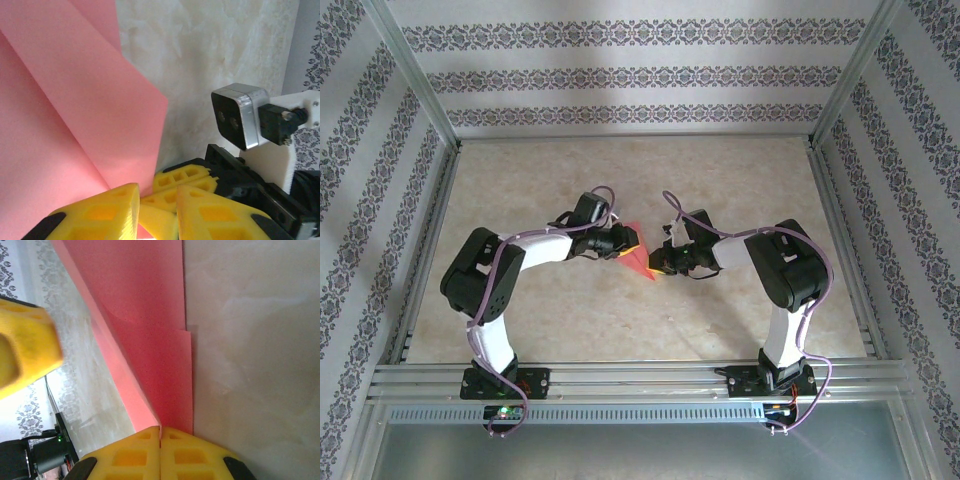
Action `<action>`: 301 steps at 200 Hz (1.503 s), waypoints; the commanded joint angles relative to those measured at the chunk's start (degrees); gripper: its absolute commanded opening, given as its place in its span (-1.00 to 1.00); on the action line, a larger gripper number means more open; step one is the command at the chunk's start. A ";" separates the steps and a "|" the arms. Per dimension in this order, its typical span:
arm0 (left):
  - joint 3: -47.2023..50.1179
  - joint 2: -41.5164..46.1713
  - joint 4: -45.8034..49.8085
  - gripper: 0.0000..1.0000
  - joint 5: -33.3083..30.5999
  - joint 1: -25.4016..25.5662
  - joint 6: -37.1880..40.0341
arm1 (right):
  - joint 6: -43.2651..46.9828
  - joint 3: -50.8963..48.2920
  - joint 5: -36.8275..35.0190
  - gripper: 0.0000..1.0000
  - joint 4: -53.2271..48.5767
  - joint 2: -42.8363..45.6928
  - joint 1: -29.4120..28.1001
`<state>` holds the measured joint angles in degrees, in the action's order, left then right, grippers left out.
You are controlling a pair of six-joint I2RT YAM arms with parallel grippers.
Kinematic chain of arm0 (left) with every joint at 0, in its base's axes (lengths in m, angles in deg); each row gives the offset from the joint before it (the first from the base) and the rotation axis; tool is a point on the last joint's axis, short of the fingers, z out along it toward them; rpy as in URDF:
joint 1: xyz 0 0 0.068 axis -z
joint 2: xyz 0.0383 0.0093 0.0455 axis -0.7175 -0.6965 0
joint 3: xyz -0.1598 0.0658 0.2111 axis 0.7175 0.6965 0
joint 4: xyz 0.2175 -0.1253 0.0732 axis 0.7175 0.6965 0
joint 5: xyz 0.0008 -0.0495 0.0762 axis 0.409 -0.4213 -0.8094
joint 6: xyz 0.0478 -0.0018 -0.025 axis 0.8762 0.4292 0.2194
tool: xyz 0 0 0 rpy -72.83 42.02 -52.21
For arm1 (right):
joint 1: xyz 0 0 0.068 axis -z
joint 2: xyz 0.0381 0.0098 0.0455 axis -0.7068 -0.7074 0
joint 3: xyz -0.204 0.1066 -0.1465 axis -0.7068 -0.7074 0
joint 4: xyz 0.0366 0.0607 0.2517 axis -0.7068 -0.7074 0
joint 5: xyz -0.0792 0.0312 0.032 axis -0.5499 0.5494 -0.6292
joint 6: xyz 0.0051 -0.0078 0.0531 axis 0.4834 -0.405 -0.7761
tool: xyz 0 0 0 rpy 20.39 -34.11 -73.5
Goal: Fold a paper plane with a square sheet of paper (pick it up from the middle)
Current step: Fourth fold the wing at the center of the table.
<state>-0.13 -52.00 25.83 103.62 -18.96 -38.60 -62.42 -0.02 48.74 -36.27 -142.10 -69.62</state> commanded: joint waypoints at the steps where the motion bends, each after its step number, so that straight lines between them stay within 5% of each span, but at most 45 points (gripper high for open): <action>1: 1.51 -1.86 -9.76 -0.52 2.07 -0.61 -0.69 | 0.29 -0.86 -4.19 -0.85 -3.20 -3.66 0.30; 61: 2.05 -6.28 -15.64 -0.61 2.90 -1.05 -3.60 | 0.24 -0.77 -3.84 -0.84 -3.28 -3.95 0.30; 301: -0.09 -9.51 -13.54 -0.63 4.83 -1.22 -3.10 | 0.77 -0.51 -4.26 -0.68 -4.38 -5.13 0.30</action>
<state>0.68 -60.48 13.96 107.11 -19.72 -41.94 -62.60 0.53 50.73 -36.38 -142.83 -69.07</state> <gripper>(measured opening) 0.186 0.159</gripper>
